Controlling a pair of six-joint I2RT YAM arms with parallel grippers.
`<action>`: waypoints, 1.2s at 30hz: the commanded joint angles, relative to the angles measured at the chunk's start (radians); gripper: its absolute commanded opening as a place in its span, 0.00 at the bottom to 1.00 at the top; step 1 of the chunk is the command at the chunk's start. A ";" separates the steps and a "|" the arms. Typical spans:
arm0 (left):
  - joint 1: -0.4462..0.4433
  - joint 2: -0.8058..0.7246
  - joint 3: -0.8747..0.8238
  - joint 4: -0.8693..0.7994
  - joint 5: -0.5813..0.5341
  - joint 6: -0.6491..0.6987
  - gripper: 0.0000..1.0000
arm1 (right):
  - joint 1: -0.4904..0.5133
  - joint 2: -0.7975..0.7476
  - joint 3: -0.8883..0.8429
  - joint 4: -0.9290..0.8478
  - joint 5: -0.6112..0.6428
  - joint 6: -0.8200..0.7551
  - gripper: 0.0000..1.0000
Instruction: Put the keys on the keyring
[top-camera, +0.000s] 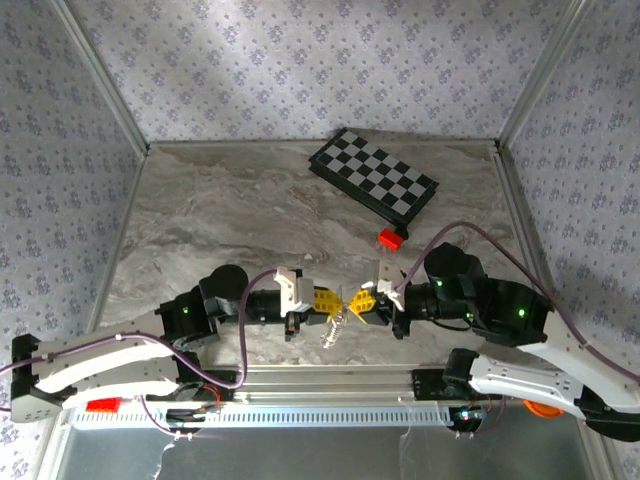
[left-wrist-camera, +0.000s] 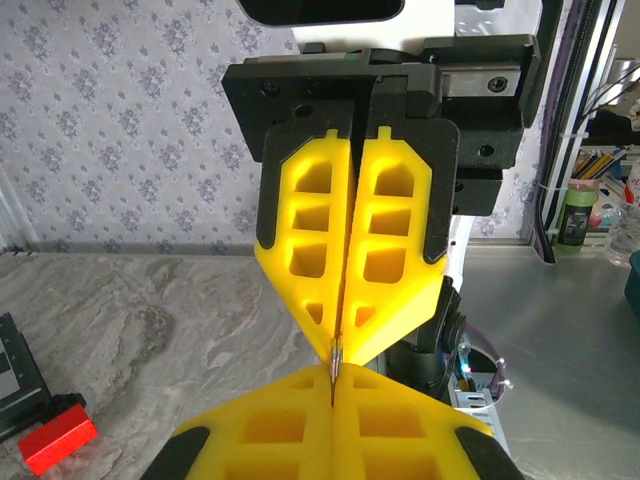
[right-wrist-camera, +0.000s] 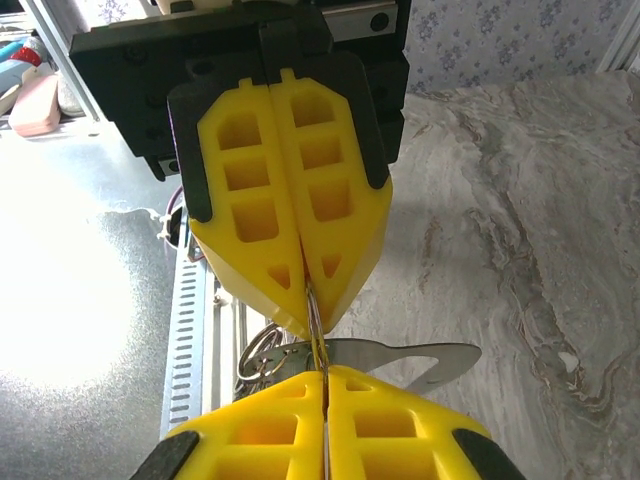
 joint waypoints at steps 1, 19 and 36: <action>-0.001 -0.010 0.007 0.093 0.003 -0.012 0.00 | 0.012 -0.007 -0.014 0.005 -0.016 0.013 0.03; -0.001 0.033 -0.032 0.266 0.053 -0.062 0.00 | 0.010 -0.086 -0.054 0.069 -0.054 -0.007 0.05; -0.002 0.035 -0.044 0.303 0.068 -0.078 0.00 | 0.010 -0.146 -0.092 0.188 -0.050 0.020 0.33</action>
